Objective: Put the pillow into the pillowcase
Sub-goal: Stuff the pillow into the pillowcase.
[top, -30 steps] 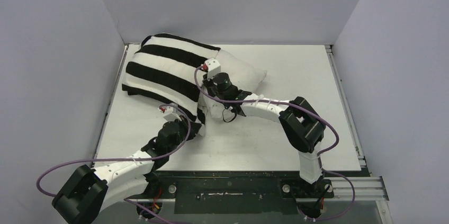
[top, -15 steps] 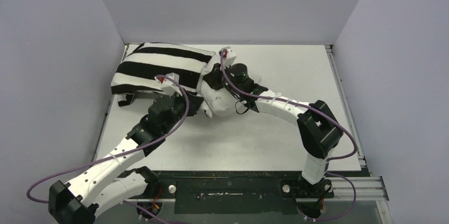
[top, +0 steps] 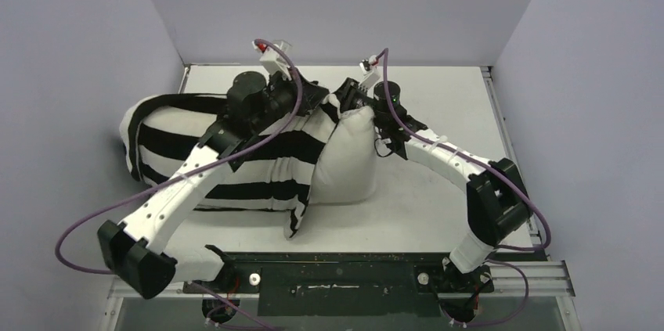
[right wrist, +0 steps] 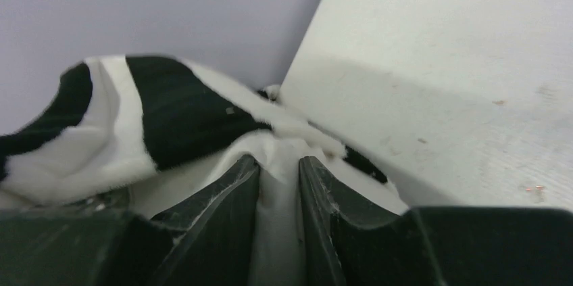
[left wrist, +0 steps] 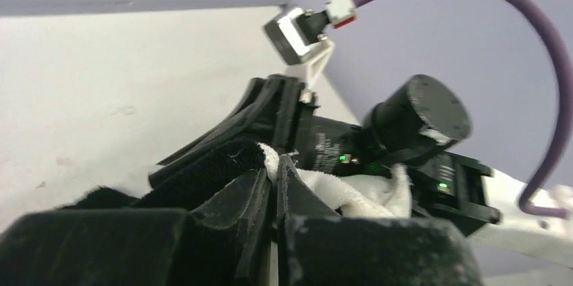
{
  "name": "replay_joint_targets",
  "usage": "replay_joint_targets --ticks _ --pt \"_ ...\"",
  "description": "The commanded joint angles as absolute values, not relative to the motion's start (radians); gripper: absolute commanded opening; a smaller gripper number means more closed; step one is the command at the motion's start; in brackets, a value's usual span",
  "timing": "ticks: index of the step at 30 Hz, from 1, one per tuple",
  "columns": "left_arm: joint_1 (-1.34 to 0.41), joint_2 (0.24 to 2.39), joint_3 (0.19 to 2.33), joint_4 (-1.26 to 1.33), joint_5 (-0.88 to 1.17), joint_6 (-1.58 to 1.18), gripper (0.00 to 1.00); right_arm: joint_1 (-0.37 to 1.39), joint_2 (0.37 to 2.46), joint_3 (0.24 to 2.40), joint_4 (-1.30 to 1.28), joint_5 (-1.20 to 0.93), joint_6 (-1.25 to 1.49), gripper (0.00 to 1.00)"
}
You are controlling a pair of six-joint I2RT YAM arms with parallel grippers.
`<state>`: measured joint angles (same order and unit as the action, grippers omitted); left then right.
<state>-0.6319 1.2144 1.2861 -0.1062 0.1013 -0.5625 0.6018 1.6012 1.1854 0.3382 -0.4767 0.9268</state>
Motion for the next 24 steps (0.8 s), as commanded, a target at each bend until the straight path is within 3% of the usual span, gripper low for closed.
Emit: replay_joint_targets --ticks 1,4,8,12,16,24 --pt "-0.52 1.41 1.36 0.081 0.265 -0.565 0.07 0.516 1.675 1.172 0.438 -0.464 0.975 0.4" --pt "-0.455 1.512 1.426 0.056 0.366 -0.558 0.34 0.437 1.669 1.169 0.315 -0.428 0.896 0.6" --pt "-0.446 1.551 1.555 -0.149 0.338 -0.442 0.49 0.274 1.587 1.128 0.204 -0.429 0.815 0.7" --pt "-0.492 1.529 1.628 -0.337 0.239 -0.344 0.56 0.128 1.502 1.096 0.113 -0.469 0.738 0.8" --pt "-0.625 1.49 1.623 -0.47 0.023 -0.246 0.6 0.077 1.418 1.027 0.039 -0.504 0.669 0.82" --pt "-0.795 1.452 1.413 -0.477 -0.255 -0.294 0.6 0.075 1.244 0.704 0.16 -0.648 0.664 0.86"
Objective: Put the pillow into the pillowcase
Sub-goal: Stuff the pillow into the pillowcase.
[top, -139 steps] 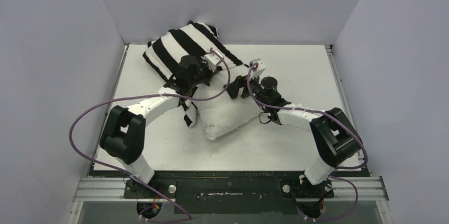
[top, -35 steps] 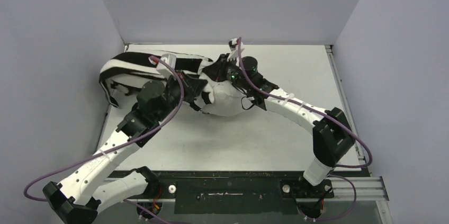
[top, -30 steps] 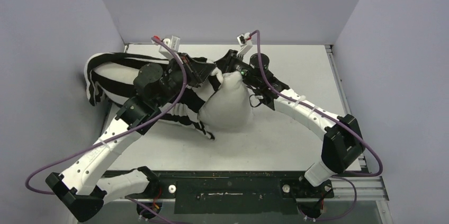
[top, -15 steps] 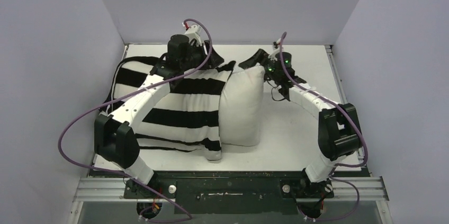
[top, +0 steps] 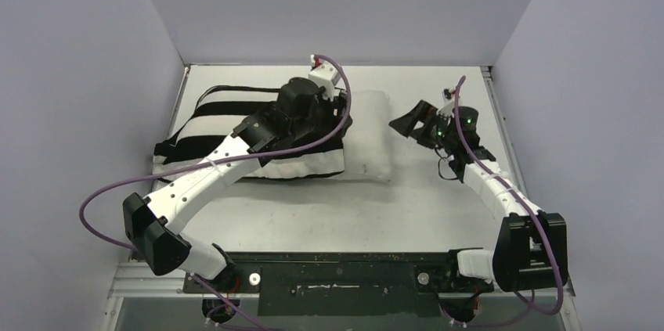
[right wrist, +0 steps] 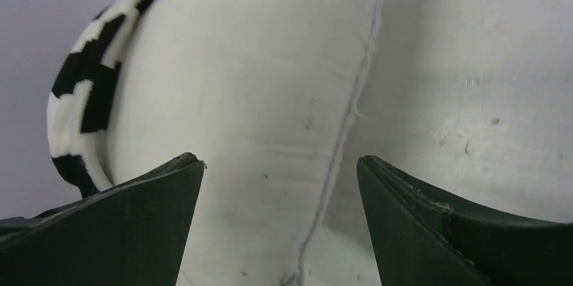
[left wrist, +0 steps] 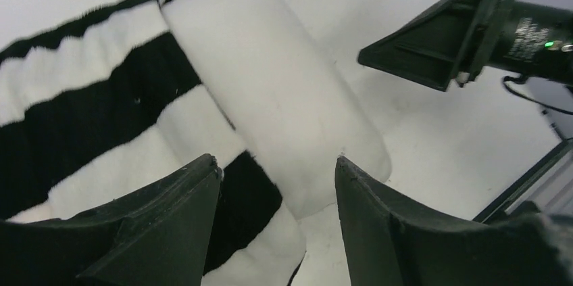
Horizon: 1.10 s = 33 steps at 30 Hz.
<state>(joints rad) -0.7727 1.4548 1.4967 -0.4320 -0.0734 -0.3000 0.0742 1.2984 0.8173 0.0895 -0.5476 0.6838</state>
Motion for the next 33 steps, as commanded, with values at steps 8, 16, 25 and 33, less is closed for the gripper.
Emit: replay_joint_targets --ticks 8,16,25,33 --pt "-0.814 1.555 1.4 -0.346 -0.372 -0.262 0.61 0.073 1.293 0.644 0.266 -0.728 0.681 0.9" --pt "-0.823 1.725 1.497 -0.351 -0.575 -0.191 0.55 0.039 1.468 0.649 0.498 -0.825 0.795 0.88" --pt "-0.942 1.792 1.74 -0.261 -0.395 -0.197 0.0 0.16 1.647 0.592 0.947 -0.833 1.061 0.5" --pt "-1.228 1.953 1.982 -0.129 -0.198 -0.412 0.0 0.273 1.863 0.557 1.515 -0.554 1.474 0.24"
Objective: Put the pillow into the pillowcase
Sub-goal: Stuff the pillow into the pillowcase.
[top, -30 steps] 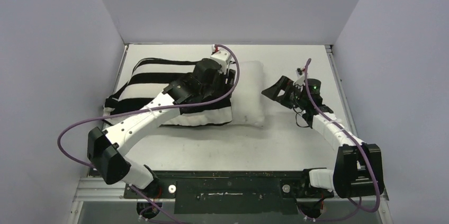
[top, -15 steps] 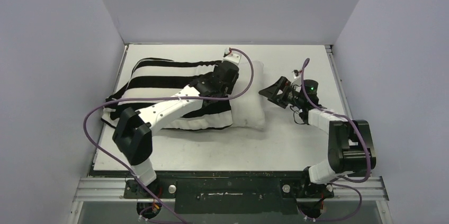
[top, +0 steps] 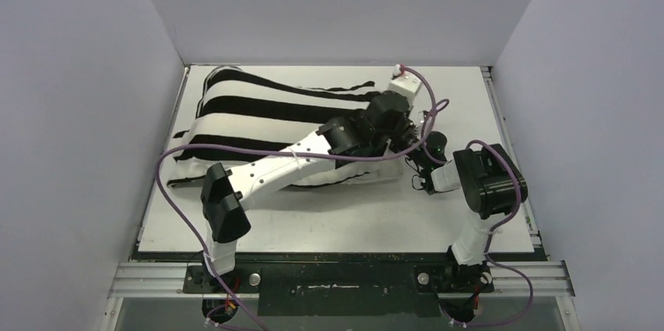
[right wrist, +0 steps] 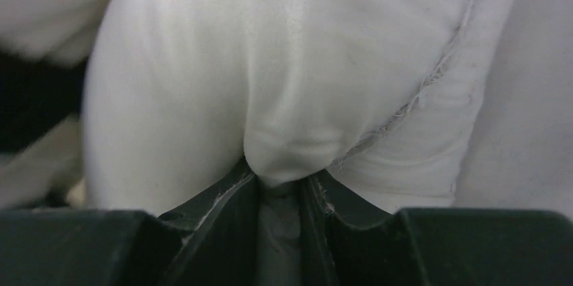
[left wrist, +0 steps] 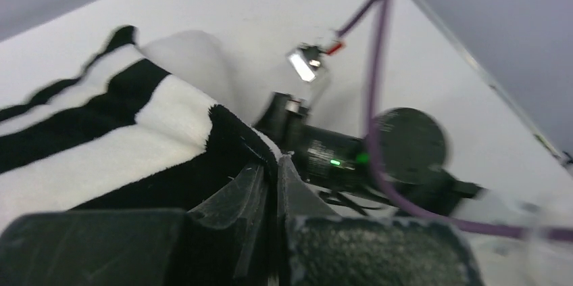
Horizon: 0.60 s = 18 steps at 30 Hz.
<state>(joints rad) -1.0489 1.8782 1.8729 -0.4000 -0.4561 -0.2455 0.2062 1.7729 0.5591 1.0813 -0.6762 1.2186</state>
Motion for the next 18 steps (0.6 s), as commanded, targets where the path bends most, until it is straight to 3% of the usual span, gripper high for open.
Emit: replay_joint_targets --ticks 1,4,8,11,15,18 --pt "-1.22 1.964 1.964 -0.126 -0.17 -0.449 0.0 0.277 1.884 0.556 1.549 -0.525 1.508 0.23" --pt "-1.177 1.96 1.836 -0.1 -0.113 -0.538 0.0 0.281 1.909 0.537 1.629 -0.465 1.555 0.22" --pt "-1.109 1.922 1.65 -0.061 -0.114 -0.572 0.0 0.279 1.884 0.531 1.528 -0.436 1.512 0.22" --pt "-1.038 1.909 1.627 -0.086 -0.092 -0.559 0.0 0.273 1.861 0.51 1.5 -0.414 1.486 0.23" --pt "-0.957 1.895 1.687 -0.147 -0.062 -0.503 0.19 0.24 1.779 0.496 1.373 -0.445 1.406 0.32" --pt "-0.888 1.869 1.759 -0.219 -0.031 -0.46 0.31 0.202 1.692 0.503 1.185 -0.511 1.298 0.46"
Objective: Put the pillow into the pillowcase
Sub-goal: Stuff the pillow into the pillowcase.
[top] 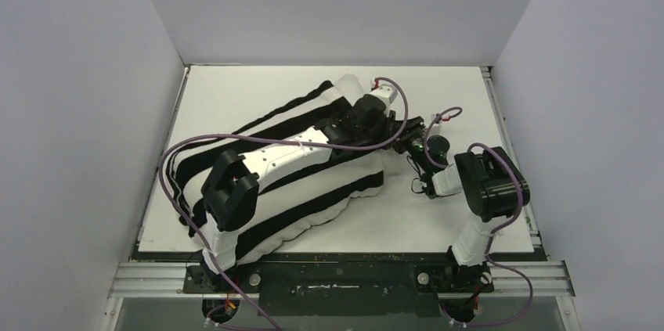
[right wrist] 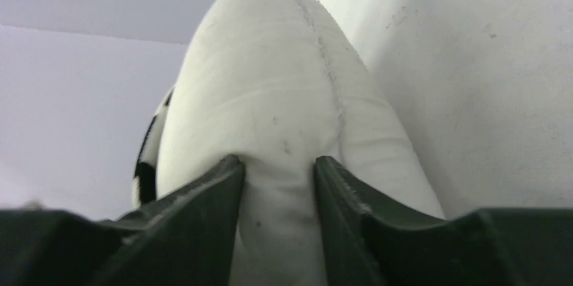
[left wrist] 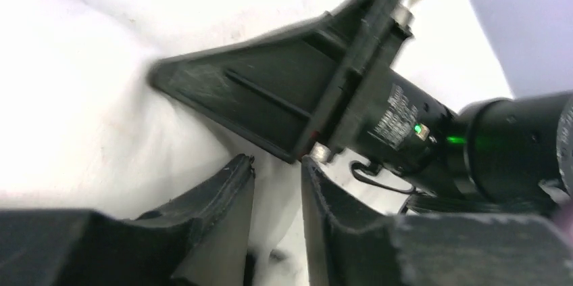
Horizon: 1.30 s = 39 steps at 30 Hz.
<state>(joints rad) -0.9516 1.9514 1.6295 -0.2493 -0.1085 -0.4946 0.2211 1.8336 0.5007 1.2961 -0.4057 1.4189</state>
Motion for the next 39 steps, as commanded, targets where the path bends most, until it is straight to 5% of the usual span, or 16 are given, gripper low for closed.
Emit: replay_joint_targets --ticks 1,8,16,22,29,32,39 --pt "-0.871 1.857 1.785 -0.258 -0.027 -0.434 0.4 0.19 1.656 0.509 1.098 -0.525 1.248 0.5" --pt "-0.827 1.7 1.828 -0.531 -0.126 -0.31 0.57 0.121 1.378 0.581 0.557 -0.533 0.892 0.69" --pt "-0.817 1.265 1.334 -0.544 -0.356 -0.432 0.6 0.129 1.365 0.793 0.251 -0.652 0.584 0.91" --pt "-0.816 1.005 1.009 -0.592 -0.497 -0.665 0.6 0.217 1.482 0.983 0.045 -0.68 0.409 0.97" --pt "-0.8 0.97 0.728 -0.298 -0.57 -0.655 0.56 0.239 1.55 0.978 0.03 -0.655 0.424 0.8" --pt "-0.75 1.093 0.791 -0.138 -0.548 -0.535 0.52 0.229 1.516 0.929 0.034 -0.657 0.451 0.65" --pt "-0.606 1.514 1.154 0.027 -0.356 -0.402 0.5 0.251 1.347 0.736 0.125 -0.644 0.597 0.58"
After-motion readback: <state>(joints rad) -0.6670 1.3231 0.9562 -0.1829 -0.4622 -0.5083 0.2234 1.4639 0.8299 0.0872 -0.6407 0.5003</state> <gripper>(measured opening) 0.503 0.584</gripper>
